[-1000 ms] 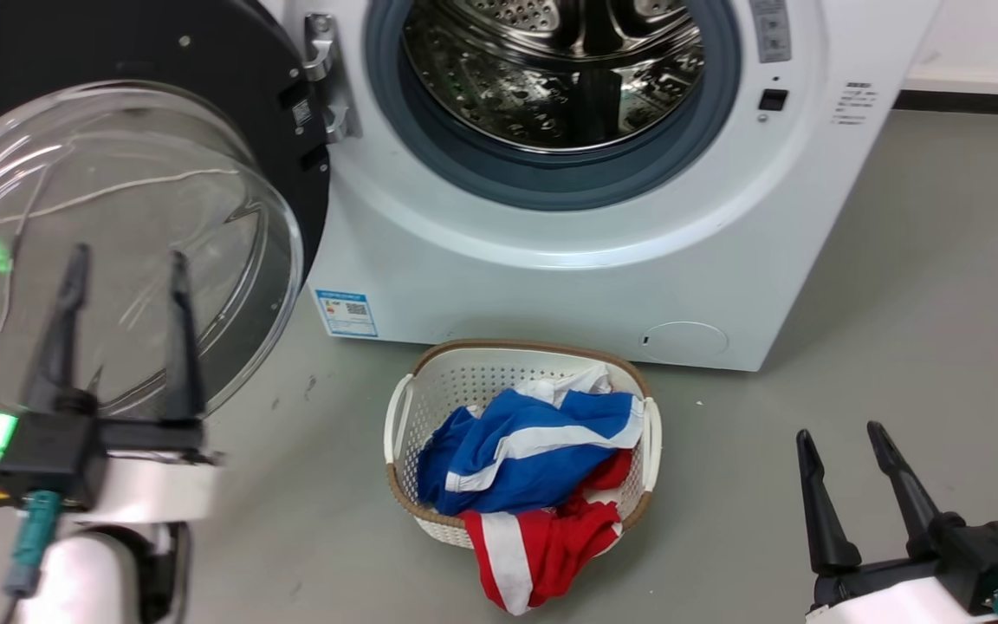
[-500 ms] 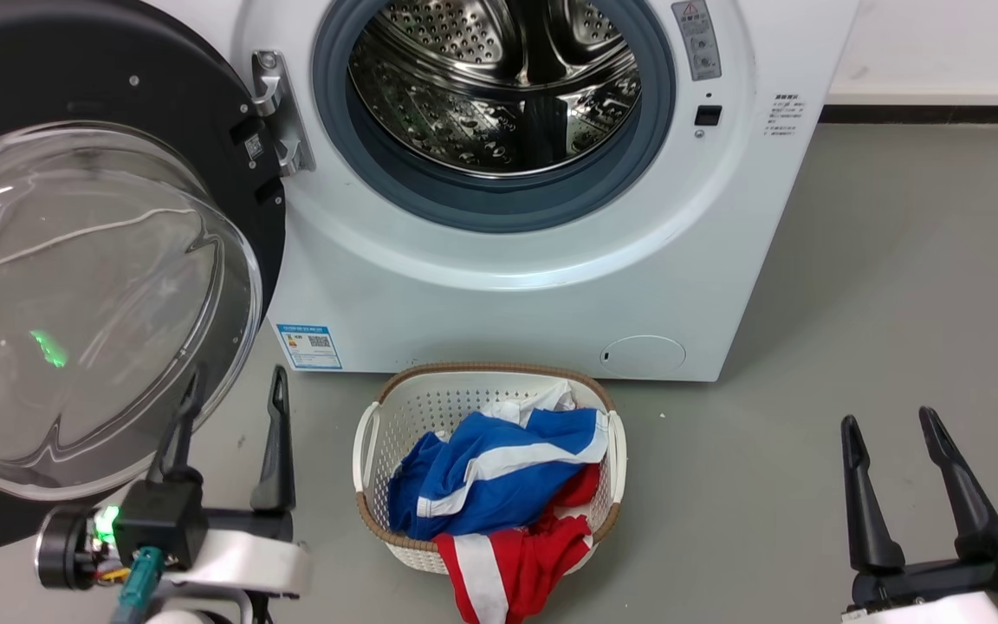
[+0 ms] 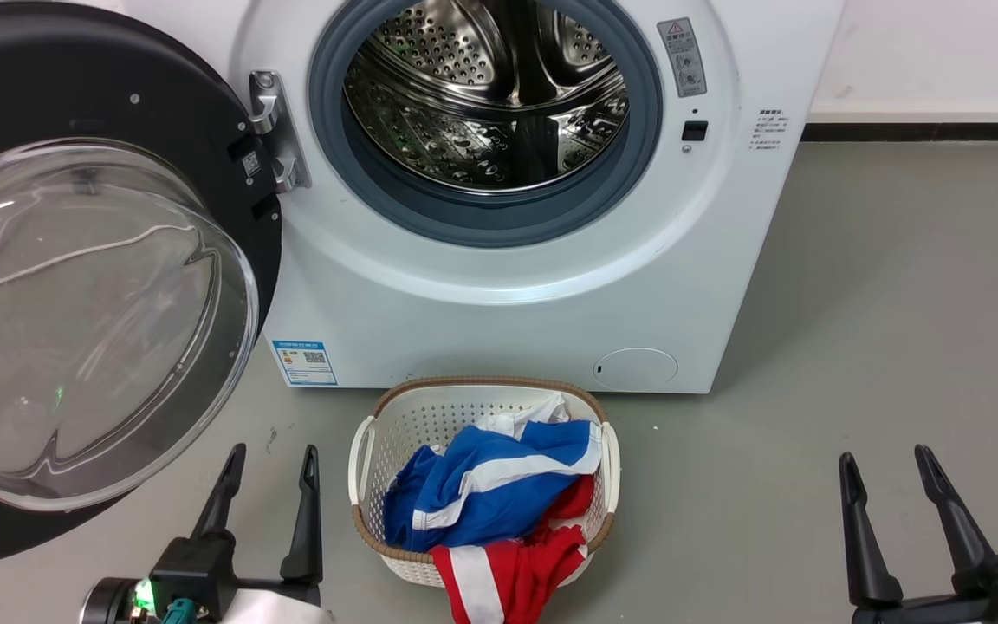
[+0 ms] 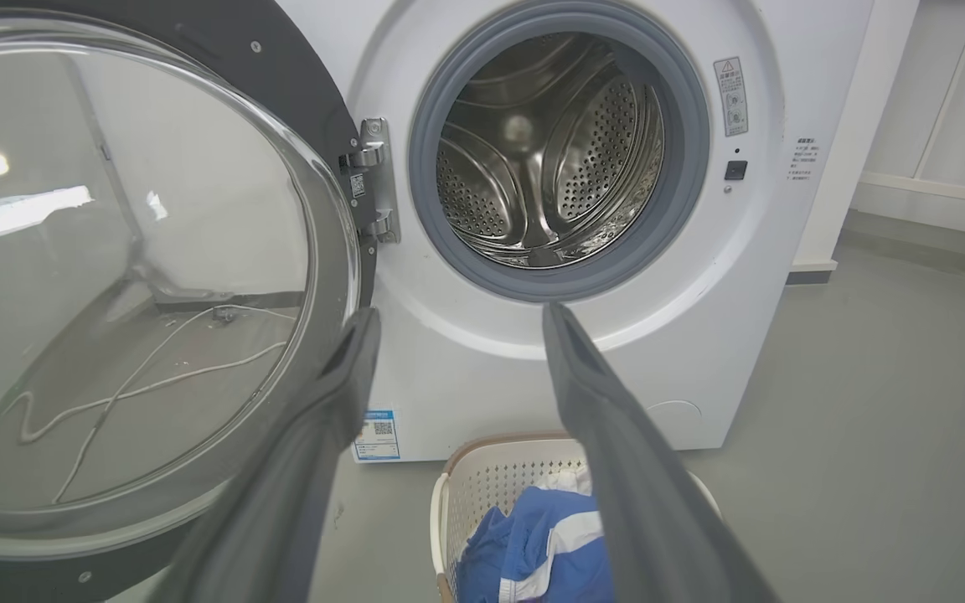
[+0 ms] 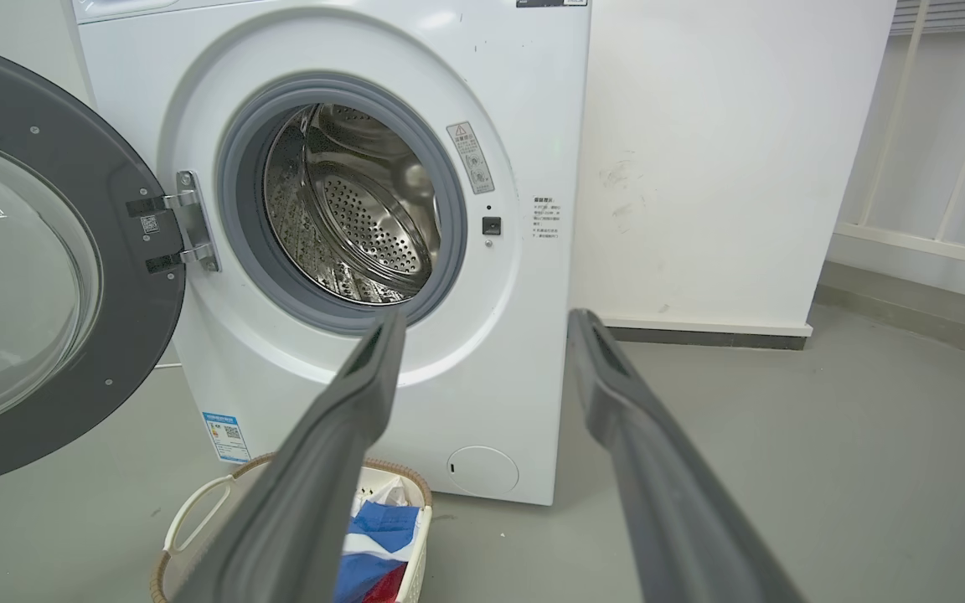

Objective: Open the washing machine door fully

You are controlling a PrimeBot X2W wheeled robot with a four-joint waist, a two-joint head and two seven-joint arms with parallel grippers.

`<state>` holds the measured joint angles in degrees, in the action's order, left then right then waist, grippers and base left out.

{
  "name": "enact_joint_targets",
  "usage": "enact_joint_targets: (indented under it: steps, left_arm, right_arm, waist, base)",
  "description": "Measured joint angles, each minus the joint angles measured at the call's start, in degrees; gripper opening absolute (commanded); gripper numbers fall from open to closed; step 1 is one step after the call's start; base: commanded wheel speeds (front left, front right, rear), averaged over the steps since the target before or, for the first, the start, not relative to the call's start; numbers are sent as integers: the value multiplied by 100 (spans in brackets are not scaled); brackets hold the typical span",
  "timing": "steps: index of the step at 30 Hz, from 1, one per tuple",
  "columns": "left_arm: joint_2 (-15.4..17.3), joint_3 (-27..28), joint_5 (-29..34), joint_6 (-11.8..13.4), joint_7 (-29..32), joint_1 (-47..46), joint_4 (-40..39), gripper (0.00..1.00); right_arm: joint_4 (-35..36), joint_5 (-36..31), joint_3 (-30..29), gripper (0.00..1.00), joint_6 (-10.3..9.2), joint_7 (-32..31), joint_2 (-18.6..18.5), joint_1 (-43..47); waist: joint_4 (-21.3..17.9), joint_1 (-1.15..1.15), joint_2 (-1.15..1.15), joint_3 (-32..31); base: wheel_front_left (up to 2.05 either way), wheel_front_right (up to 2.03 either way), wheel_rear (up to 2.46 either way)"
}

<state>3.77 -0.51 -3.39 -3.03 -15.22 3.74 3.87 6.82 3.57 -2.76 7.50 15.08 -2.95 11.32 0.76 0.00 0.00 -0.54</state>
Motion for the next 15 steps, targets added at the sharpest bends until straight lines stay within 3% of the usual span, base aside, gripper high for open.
enact_joint_targets:
  steps: [13, 14, 15]
  left_arm:
    - [-59, 4, -62, 83, 0, 105, 192, 100]
    - [-60, 0, -36, 96, 0, 105, 189, 0]
    - [-65, -1, -35, 99, -2, 107, 230, 0]
  right_arm:
    - [-169, 47, -35, 100, 0, 0, 0, 79]
    - [-176, 52, -37, 0, 0, 0, 0, 79]
    - [-218, 51, -36, 0, 0, -4, 0, 80]
  waist:
    - [-45, 0, 0, -5]
    - [-43, 0, 0, -6]
    - [-43, 0, 0, -6]
  base:
    - [0, 0, 0]
    - [0, 0, 0]
    - [0, 0, 0]
